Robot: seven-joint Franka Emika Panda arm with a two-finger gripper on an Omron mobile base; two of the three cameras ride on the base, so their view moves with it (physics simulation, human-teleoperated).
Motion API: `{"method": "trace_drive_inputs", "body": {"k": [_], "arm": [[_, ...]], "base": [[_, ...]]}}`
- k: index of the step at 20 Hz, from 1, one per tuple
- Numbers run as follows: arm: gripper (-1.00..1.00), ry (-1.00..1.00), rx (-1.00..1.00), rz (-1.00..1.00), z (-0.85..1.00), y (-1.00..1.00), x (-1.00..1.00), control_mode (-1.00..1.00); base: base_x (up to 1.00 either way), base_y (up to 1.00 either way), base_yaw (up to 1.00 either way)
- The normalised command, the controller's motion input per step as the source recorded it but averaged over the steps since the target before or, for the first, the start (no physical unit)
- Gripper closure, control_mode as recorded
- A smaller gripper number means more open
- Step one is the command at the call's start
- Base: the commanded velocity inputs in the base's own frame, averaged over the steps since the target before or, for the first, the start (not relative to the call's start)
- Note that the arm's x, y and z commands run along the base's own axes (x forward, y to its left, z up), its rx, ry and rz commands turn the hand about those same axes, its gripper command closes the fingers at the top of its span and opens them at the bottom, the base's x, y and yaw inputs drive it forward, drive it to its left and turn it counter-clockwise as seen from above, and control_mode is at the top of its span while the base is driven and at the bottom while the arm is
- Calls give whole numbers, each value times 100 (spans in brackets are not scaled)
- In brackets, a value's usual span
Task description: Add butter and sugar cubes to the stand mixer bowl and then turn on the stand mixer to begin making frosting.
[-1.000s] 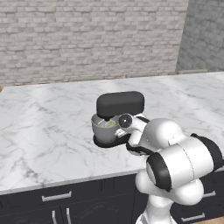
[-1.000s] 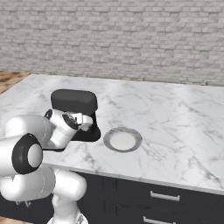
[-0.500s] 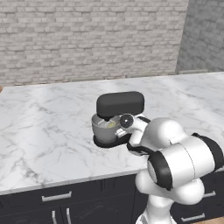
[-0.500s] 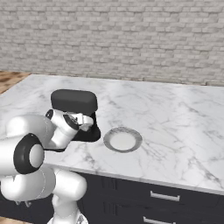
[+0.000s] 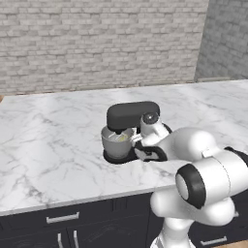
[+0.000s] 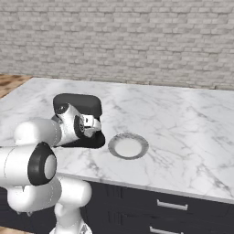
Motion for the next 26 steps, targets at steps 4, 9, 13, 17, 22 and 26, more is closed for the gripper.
{"method": "trace_drive_inputs", "body": {"k": [4,9,13,17,22,26], "arm": [[100,10,22,1,1,-20,4,-100],[100,0,17,3,0,-30,0,-100],[100,0,15,3,0,-34,0,-100],[100,0,13,4,-13,-38,0,-100],[100,0,10,3,-24,-39,0,-100],[100,0,7,2,-29,-48,0,-100]], "base": [[0,0,0],[0,0,0],[0,0,0],[0,0,0],[0,0,0],[0,0,0]]}}
